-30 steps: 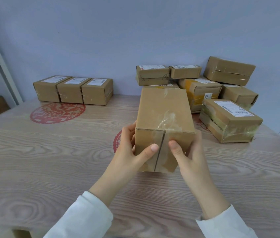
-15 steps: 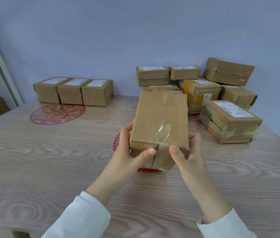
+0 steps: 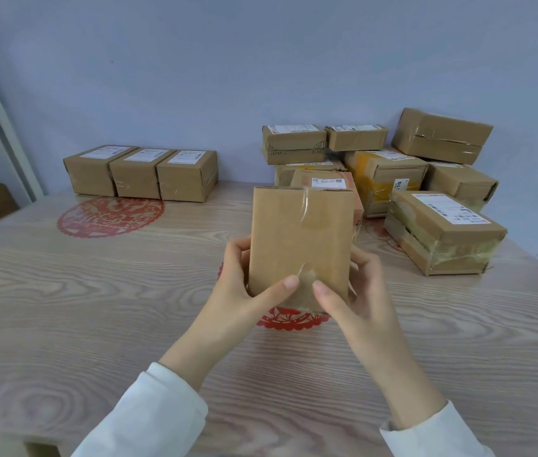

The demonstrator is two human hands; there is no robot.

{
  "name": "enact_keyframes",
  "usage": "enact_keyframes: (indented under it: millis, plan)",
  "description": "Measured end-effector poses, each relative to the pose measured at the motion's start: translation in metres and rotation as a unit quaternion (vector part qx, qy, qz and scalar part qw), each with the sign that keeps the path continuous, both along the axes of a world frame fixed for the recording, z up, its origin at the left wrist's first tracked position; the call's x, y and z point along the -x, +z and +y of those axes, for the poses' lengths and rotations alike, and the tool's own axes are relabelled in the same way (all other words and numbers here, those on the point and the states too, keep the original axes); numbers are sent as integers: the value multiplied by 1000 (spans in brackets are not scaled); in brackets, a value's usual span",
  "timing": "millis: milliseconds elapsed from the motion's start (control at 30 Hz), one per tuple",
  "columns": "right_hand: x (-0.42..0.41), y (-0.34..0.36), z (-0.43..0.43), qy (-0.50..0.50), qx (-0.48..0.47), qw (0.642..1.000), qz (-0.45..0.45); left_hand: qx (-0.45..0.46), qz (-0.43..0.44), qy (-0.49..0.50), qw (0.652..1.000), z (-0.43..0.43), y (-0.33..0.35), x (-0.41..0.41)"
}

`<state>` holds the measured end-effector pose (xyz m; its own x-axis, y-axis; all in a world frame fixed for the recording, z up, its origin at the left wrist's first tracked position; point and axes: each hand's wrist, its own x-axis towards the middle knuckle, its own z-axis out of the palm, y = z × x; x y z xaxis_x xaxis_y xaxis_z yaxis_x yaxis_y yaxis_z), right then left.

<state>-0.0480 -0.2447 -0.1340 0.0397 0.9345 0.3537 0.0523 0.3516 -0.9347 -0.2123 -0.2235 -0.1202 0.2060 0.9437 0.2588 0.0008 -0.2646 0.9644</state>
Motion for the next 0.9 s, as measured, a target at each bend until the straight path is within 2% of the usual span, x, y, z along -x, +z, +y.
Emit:
enact_keyframes:
  millis: [133,267,467,733,900]
  plan:
    - [-1,-3,1,-7,-11,1000,-26,10,31,13,999,0,-3,2]
    - [-1,-4,2,-35,-5,999,-3,-7,67,-1,998,0,-5,4]
    - [0,-6,2,-25,-30,999,-34,-19,30,10,999,0,-4,2]
    - [0,-4,0,-59,-52,997,-4,-34,64,-40,997,3,-8,4]
    - [2,-9,1,-71,-42,996,-30,-33,46,16,998,2,-15,-3]
